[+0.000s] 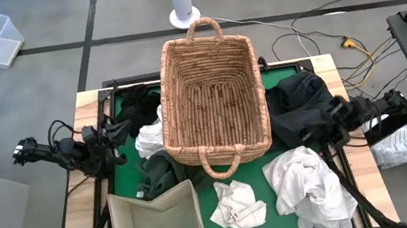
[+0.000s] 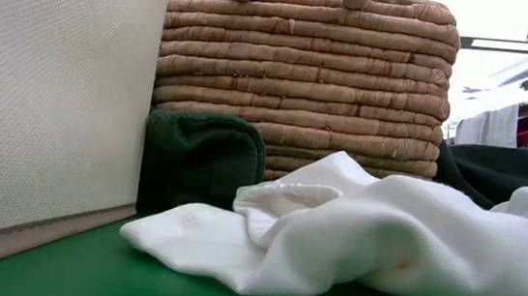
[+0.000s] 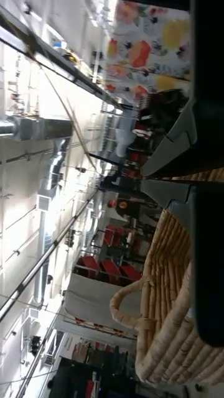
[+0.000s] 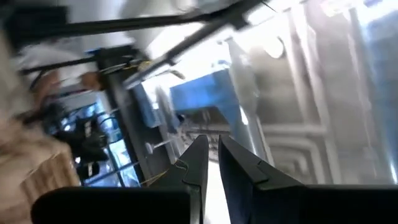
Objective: Sort clothes
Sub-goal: Put the green shirt into the gray laundry bin
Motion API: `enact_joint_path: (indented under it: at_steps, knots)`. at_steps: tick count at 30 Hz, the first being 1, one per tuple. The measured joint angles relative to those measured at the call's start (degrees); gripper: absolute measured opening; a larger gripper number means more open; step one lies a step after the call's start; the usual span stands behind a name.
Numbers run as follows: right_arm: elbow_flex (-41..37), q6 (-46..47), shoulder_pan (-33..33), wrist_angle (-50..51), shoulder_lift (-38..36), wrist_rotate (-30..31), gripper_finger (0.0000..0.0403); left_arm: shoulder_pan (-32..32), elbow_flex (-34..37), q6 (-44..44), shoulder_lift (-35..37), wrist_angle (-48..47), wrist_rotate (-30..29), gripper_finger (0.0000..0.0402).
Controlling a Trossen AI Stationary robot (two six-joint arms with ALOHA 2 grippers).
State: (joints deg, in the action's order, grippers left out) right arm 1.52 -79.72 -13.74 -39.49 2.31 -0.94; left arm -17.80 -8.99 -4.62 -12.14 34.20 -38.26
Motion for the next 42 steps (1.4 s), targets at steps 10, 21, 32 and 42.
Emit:
enact_joint_path:
  at_steps: [10, 21, 32, 42]
  knots:
    - [0.1, 18.0, 0.0, -2.8, 0.1, 16.2, 0.0031, 0.0, -16.6, -1.0, -11.9, -15.0, 3.3, 0.0000]
    - [11.6, 52.1, 0.0, 6.8, 5.3, 38.0, 0.0031, -1.1, -33.1, -5.4, -27.8, -25.0, 7.2, 0.0000]
    - [32.1, 66.3, 0.0, 40.8, 12.3, 23.5, 0.0031, -8.0, -48.9, -8.4, -44.1, -29.7, 5.7, 0.0000]
    - [41.0, 78.8, 0.0, 55.7, 14.8, 23.4, 0.0031, -15.7, -62.5, -7.2, -57.1, -39.2, -4.3, 0.0000]
